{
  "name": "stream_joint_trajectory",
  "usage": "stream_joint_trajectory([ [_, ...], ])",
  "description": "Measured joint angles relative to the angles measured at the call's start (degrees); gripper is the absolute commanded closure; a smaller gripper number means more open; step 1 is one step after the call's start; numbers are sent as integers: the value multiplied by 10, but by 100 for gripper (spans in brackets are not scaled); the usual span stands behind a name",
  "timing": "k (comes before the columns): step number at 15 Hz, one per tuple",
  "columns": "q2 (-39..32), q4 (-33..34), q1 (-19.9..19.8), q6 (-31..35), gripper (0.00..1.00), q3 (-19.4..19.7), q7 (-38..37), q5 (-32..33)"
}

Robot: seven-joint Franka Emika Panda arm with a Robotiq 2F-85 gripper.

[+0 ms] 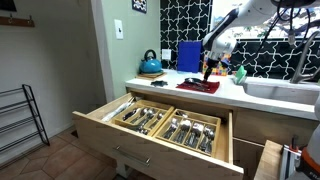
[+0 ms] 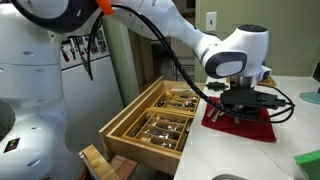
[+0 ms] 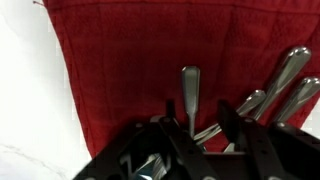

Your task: Put the spoon in the drawer

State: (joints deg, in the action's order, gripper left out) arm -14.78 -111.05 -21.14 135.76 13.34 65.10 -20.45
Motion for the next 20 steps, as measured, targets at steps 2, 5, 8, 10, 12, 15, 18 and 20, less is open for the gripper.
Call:
stream_joint_trajectory([
  [2,-6,4,-4,0,63,-5,0,-1],
  [5,-13,9,-10,0,71,-12,0,-3],
  [8,-19,14,-14,0,70,-17,0,-4],
  [10,-22,16,-15,0,71,-20,0,-4],
  [12,-24,16,-17,0,72,-23,0,-5],
  [15,-28,17,-20,0,65,-28,0,-6],
  [18,-31,18,-22,2,66,-32,0,-6],
  [20,-33,21,-23,2,87,-33,1,-6],
])
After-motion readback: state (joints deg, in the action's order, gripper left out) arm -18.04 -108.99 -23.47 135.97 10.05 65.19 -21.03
